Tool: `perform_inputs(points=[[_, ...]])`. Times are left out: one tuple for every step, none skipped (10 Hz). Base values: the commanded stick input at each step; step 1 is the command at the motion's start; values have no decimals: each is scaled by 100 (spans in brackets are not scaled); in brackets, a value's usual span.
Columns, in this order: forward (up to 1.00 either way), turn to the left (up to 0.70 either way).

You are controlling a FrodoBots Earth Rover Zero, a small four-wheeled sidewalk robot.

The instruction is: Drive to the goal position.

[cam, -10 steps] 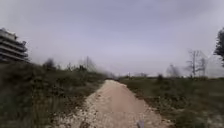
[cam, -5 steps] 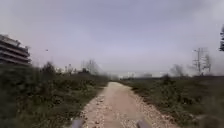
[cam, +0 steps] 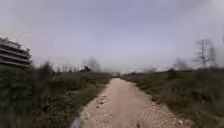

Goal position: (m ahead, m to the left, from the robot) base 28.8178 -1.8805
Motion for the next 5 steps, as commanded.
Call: perform_inputs(points=[[70, -18], [70, 0], [70, 0], [70, 0], [70, 0]])
